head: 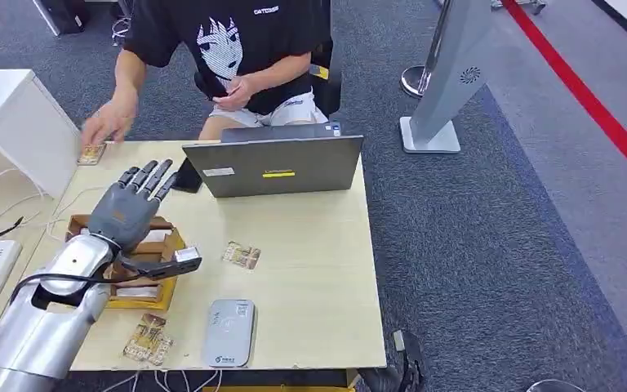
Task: Pass the card to the sensor for recognition and then transmit it.
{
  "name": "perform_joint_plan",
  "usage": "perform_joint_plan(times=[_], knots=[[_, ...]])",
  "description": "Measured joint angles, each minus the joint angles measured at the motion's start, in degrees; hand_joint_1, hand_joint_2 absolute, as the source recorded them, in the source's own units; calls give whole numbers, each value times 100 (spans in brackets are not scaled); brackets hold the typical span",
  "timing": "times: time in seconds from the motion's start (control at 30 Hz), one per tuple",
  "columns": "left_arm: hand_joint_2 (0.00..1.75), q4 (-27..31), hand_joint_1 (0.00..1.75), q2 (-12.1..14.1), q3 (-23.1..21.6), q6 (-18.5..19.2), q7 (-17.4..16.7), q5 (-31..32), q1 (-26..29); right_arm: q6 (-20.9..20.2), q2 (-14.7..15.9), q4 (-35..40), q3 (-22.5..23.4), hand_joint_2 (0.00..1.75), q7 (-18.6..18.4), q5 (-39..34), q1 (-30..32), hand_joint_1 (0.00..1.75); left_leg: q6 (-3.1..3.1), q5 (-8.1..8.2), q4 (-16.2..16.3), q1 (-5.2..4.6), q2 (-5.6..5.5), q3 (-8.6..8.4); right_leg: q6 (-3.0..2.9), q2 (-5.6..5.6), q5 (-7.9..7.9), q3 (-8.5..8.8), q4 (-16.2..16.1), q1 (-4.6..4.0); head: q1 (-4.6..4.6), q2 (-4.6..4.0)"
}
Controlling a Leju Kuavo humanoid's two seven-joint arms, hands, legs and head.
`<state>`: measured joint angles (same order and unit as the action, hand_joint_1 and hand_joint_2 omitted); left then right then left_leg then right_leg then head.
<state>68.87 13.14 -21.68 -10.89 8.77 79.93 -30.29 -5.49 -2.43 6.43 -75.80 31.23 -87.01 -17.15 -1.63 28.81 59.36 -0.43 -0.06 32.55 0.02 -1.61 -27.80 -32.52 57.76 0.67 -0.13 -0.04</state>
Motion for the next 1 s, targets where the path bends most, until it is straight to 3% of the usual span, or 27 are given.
perform_joint_plan(times=[0.33, 0.53, 1.0], knots=[[175, 1699, 0, 221, 349, -409, 280, -46, 1301, -42, 0, -15, 94, 175, 278, 0, 115, 0, 1, 4, -2, -1, -4, 6, 0, 7, -6, -4, -2, 1, 2, 0], [175, 2770, 0, 387, 487, -420, 382, -37, 1839, -90, -2, -22, 190, 175, 350, 0, 153, 0, 0, 3, -2, -2, -12, 7, 1, 15, -7, -3, -4, 2, 2, 0], [175, 3772, 0, 625, 605, -544, 382, 15, 2246, -125, -13, -24, 359, 175, 363, 0, 174, 0, -1, 1, -2, -3, -17, 8, 1, 21, -6, -2, -4, 2, 0, 0]])
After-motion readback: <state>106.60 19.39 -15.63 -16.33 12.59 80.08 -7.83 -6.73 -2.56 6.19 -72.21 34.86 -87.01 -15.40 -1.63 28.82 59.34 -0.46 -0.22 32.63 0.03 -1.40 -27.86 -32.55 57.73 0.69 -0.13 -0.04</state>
